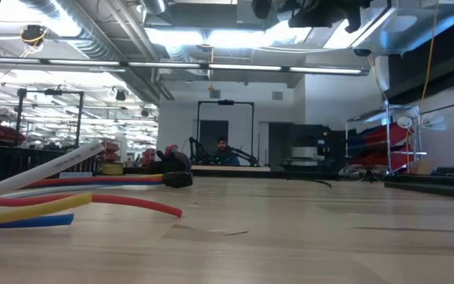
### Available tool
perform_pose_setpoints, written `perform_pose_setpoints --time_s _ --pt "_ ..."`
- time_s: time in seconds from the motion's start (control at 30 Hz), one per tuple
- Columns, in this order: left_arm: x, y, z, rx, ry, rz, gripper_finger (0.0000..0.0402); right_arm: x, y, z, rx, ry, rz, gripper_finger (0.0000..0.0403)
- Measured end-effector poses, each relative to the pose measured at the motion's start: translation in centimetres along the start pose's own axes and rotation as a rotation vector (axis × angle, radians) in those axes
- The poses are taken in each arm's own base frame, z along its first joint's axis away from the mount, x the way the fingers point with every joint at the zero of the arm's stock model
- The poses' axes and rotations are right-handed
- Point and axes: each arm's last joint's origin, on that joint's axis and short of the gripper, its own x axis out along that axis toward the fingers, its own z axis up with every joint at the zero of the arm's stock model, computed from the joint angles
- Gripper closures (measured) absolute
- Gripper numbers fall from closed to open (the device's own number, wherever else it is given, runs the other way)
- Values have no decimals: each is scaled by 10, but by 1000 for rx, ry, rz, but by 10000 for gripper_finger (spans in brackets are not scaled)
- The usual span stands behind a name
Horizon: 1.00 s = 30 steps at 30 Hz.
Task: Ziptie cables
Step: Wrap the cable wires with the black zip tie
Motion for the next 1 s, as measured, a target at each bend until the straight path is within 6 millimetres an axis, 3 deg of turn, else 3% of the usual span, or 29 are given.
perform_pose_setpoints --time_s 0.3,1.0 --pt "3 6 -2 37 27 19 401 9 2 -4 5 40 18 403" --pt "2 7 -2 32 40 25 401 6 1 -3 -17 31 10 403"
